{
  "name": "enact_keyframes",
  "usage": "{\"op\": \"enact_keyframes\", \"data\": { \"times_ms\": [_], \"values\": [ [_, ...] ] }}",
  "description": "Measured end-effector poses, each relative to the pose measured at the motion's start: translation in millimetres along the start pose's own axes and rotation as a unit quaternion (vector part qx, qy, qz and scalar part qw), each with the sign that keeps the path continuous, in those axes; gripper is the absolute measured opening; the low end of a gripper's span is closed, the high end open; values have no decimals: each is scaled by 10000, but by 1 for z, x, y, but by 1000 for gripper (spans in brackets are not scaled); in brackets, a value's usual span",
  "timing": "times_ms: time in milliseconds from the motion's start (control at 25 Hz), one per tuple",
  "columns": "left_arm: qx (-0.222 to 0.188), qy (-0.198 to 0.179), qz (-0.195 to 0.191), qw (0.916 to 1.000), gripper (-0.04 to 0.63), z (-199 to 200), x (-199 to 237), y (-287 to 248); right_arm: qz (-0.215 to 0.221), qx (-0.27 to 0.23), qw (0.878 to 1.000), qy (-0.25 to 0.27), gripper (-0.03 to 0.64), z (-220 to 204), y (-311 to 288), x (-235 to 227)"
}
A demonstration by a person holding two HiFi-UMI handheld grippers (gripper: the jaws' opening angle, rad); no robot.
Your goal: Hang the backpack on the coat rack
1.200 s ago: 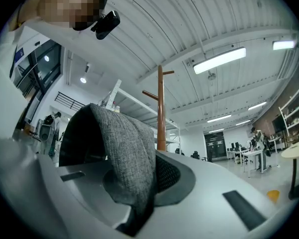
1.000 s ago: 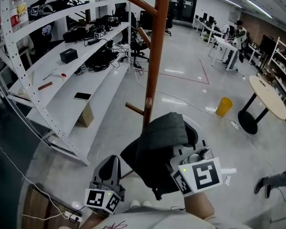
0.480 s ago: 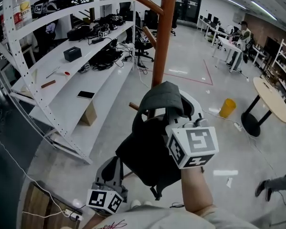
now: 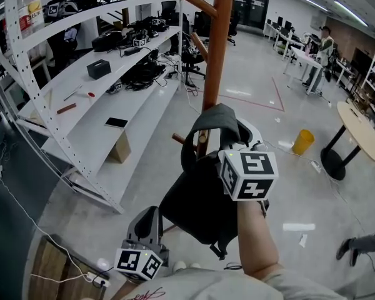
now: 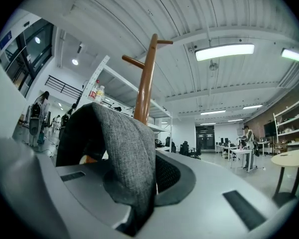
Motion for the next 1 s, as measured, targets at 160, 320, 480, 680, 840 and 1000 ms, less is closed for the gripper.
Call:
{"op": "enact_keyframes", "data": {
  "times_ms": [160,320,480,680,840,1000],
  "values": [
    [42,1,31,10000,25,-1,0,0,-26,146,9999,-43,23,-13,-2,-2],
    [51,-10,27,10000,25,-2,-2,-1,-11,258,9995,-190,23,-25,-3,-1],
    [64,-8,71,10000,25,-1,-1,1,-39,345,9987,-379,23,-37,-2,-4],
    [97,11,85,9999,25,0,-2,3,-36,445,9975,-554,23,-52,-1,-5],
    [122,4,113,9999,25,-1,-2,5,-2,568,9963,-643,23,-68,0,-3],
    [150,-18,141,9998,25,-1,-2,5,42,657,9956,-664,23,-81,0,1]
  ]
}}
Point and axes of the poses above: the fingertips, and each gripper's own axes: y backward along the fingers, x to its left, z out of its top, the point moved 10 cm from there along y, backward along the fingers, and after that the axes turned 2 degrees about -x, right-handed, at the moved point
